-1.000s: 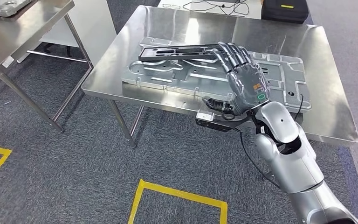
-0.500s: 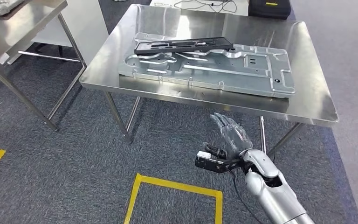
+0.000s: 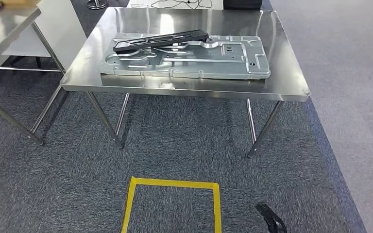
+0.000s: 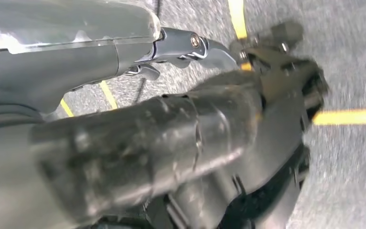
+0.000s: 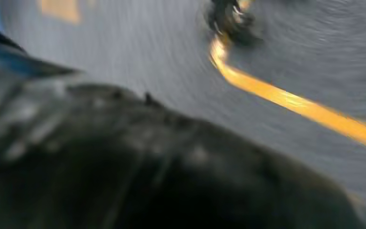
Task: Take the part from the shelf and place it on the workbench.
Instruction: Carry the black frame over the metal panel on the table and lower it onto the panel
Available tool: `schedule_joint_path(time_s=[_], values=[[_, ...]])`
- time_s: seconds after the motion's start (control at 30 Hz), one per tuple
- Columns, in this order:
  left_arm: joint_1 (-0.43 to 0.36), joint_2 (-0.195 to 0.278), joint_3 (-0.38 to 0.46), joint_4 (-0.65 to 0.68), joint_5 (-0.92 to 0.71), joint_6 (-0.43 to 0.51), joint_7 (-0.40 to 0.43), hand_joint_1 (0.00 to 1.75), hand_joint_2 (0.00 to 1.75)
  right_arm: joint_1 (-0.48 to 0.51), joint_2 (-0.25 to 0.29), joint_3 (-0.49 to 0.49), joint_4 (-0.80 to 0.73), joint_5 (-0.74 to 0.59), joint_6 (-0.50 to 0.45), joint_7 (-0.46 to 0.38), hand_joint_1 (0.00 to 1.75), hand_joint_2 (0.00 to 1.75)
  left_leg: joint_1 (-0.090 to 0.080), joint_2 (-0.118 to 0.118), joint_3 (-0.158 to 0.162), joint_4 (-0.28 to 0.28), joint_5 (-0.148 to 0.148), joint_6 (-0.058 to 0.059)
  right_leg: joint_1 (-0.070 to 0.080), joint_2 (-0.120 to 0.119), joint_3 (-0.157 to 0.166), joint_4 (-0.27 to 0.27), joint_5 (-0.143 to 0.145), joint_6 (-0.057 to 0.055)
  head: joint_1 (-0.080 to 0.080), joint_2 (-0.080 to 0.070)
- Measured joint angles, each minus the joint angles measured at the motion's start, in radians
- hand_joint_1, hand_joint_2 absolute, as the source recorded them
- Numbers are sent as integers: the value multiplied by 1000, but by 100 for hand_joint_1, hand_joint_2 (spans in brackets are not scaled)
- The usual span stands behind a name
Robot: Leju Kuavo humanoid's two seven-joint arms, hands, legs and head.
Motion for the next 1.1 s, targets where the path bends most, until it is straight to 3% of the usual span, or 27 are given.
schedule_joint_path(time_s=[0.1,0.13,0.17,0.2,0.27,0.33,0.4,0.47,0.5,0.53,0.57,0.6,0.63,0.67,0.7,0.73,0.77,0.8,0.83,0.87,0.9,0.97,1.0,1.03,1.1], values=[[-1,-16,-1,19,-12,-21,13,0,0,59,0,-153,76,-47,-1,30,0,0,1,-51,-22,138,-172,-2,5,15,-47,-2,42,-19,-1,0],[-2,-21,-1,26,-12,-23,14,0,0,71,0,-189,96,-48,-6,43,0,0,0,-58,-21,196,-207,1,9,25,-65,0,55,-23,-1,0],[-4,-26,-1,33,-12,-23,15,0,0,80,0,-216,112,-50,-10,59,0,0,-2,-62,-11,236,-211,6,13,37,-84,4,69,-24,-1,0],[-7,-29,-1,38,-12,-23,15,0,0,87,0,-241,125,-53,-12,73,0,0,-6,-65,11,248,-191,11,17,49,-103,9,83,-25,-1,0],[-12,-35,0,45,-11,-23,15,0,0,97,2,-286,146,-57,-12,90,0,0,-15,-84,102,171,-134,28,20,73,-140,22,106,-24,-1,0],[-16,-39,1,49,-11,-23,15,0,0,102,7,-318,160,-58,-12,96,0,0,-23,-122,214,14,-143,47,22,96,-163,31,128,-19,0,0],[-19,-41,1,53,-9,-24,14,0,0,104,11,-336,170,-60,-3,101,0,0,-29,-135,263,-76,-168,57,21,117,-171,27,153,-8,-2,0],[-23,-44,1,57,-3,-29,12,0,0,111,13,-353,182,-64,16,108,0,0,-27,-111,254,-90,-148,64,20,130,-176,15,173,6,-3,0],[-26,-46,2,59,2,-34,10,0,0,115,15,-362,187,-66,26,111,0,0,-25,-98,245,-95,-133,69,20,120,-182,22,155,11,-3,0],[-26,-48,2,62,7,-39,7,0,0,118,18,-370,191,-66,36,114,0,0,-21,-85,232,-100,-116,74,20,102,-191,48,112,15,-1,0],[-25,-50,2,66,11,-45,5,0,0,119,22,-377,193,-67,43,116,0,0,-21,-72,219,-101,-102,77,16,77,-202,94,52,20,-1,0],[-23,-52,2,70,15,-50,4,0,0,119,27,-383,195,-66,51,118,0,0,-21,-60,203,-100,-89,79,11,59,-211,156,-7,26,0,0],[-22,-54,2,75,18,-56,3,0,0,119,32,-389,196,-66,57,118,0,0,-21,-48,185,-97,-77,77,3,48,-218,221,-44,33,0,0],[-22,-56,2,81,20,-61,3,0,0,119,37,-394,198,-65,63,118,0,0,-20,-36,166,-92,-66,74,-4,42,-218,276,-51,41,0,0],[-24,-58,2,87,21,-66,2,0,0,119,42,-400,199,-64,68,118,0,0,-19,-23,147,-85,-56,70,-13,38,-207,308,-33,49,0,0],[-25,-60,2,92,22,-70,2,0,0,119,46,-404,199,-64,72,117,0,0,-17,-12,126,-75,-48,65,-21,34,-181,307,-2,55,0,0],[-25,-61,2,95,23,-74,1,0,0,119,49,-408,200,-63,76,116,0,0,-16,-1,106,-63,-41,60,-29,26,-137,272,23,62,0,0],[-25,-61,3,99,24,-78,0,0,0,118,51,-412,200,-61,80,112,0,0,-16,9,88,-50,-36,54,-34,10,-76,208,25,68,0,0],[-25,-60,3,102,25,-81,-1,0,0,116,53,-415,200,-59,83,109,0,0,-16,18,73,-37,-32,48,-34,-5,-13,127,6,69,-1,0],[-24,-59,3,105,27,-85,-2,0,0,114,54,-418,200,-56,88,105,0,0,-16,27,64,-27,-27,40,-31,-18,32,62,-18,65,-2,0],[-24,-57,3,108,29,-89,-4,0,0,113,56,-420,200,-53,93,100,0,0,-15,36,59,-21,-21,33,-25,-24,56,18,-39,58,-2,0],[-25,-56,4,113,34,-96,-8,0,0,116,58,-424,201,-46,100,94,0,0,-7,47,54,-18,-10,17,-17,-15,45,-1,-35,34,-4,0],[-25,-55,3,114,39,-97,-10,0,0,117,58,-426,201,-43,104,92,0,0,-2,33,48,-9,-23,9,-15,-9,34,-2,-24,22,-4,0],[-23,-55,3,115,44,-98,-13,0,0,118,58,-428,202,-39,106,91,0,0,1,9,39,13,-55,3,-14,-3,22,-4,-12,10,-4,0],[-18,-54,2,116,59,-97,-22,0,0,118,61,-433,203,-34,109,89,0,0,1,-46,11,109,-162,2,-7,10,-11,-4,15,-6,-5,0]])
